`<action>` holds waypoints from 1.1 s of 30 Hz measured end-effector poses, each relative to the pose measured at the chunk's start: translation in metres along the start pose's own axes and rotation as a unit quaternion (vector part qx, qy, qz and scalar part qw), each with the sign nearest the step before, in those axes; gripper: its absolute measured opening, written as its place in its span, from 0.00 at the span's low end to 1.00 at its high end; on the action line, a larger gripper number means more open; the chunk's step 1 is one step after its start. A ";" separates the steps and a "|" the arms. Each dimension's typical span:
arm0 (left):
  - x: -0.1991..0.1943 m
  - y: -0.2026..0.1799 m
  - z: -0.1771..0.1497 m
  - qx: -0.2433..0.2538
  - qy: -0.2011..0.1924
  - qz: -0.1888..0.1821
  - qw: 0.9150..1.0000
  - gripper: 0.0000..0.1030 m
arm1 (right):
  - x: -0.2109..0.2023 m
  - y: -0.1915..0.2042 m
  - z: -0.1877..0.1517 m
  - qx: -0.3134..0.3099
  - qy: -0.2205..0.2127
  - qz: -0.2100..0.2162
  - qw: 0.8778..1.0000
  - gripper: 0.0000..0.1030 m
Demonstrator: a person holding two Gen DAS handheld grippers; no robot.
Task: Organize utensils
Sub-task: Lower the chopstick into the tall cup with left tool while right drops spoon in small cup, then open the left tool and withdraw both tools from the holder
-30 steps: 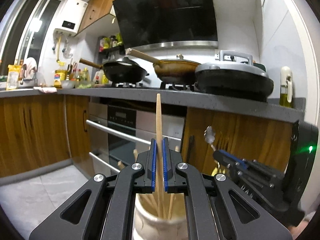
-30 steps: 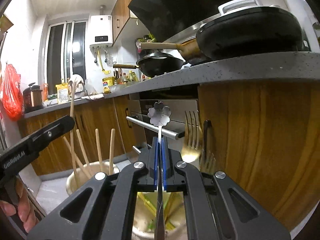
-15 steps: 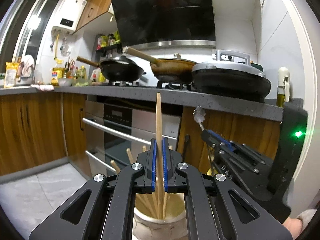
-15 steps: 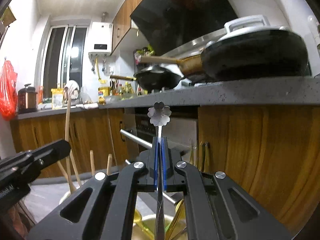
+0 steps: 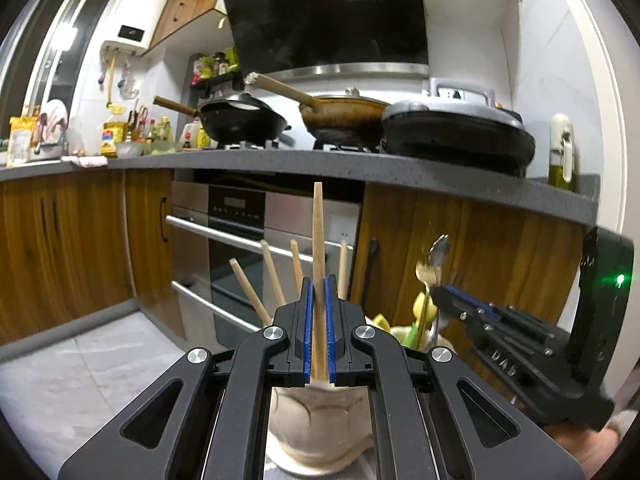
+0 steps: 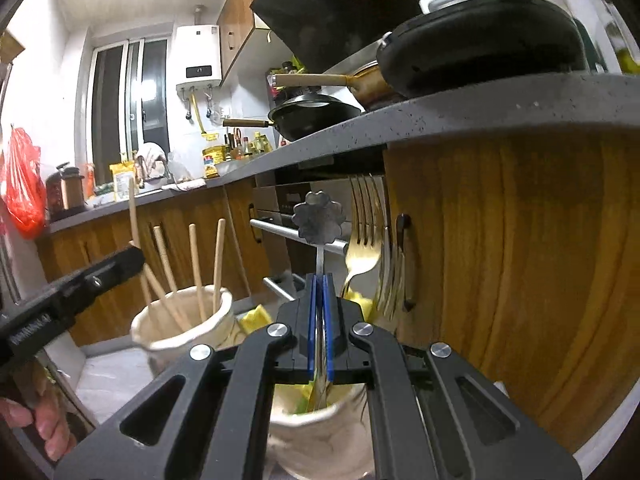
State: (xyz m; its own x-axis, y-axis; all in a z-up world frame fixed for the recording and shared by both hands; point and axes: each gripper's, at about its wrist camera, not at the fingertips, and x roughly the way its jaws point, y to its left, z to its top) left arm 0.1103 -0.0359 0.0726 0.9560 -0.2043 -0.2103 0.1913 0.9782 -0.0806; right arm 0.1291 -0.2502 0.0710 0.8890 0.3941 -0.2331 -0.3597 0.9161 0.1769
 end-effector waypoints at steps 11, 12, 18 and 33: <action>0.001 0.003 -0.017 -0.004 0.032 -0.013 0.999 0.06 | -0.011 -0.002 -0.014 0.007 0.023 0.032 0.999 0.03; 0.000 0.004 -0.018 -0.005 0.033 -0.014 0.999 0.06 | -0.013 -0.003 -0.015 0.009 0.022 0.032 0.999 0.03; 0.002 0.010 -0.021 -0.009 0.044 -0.013 0.999 0.06 | -0.016 0.001 -0.019 -0.005 0.034 0.025 0.999 0.02; -0.020 0.005 -0.014 -0.004 0.030 0.001 1.000 0.51 | -0.031 -0.009 -0.030 0.010 0.064 0.004 0.998 0.19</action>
State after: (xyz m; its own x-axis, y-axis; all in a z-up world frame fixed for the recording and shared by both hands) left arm 0.0892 -0.0275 0.0624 0.9412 -0.2048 -0.2686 0.1879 0.9783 -0.0874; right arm 0.0964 -0.2682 0.0483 0.8427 0.4081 -0.3513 -0.3592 0.9120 0.1978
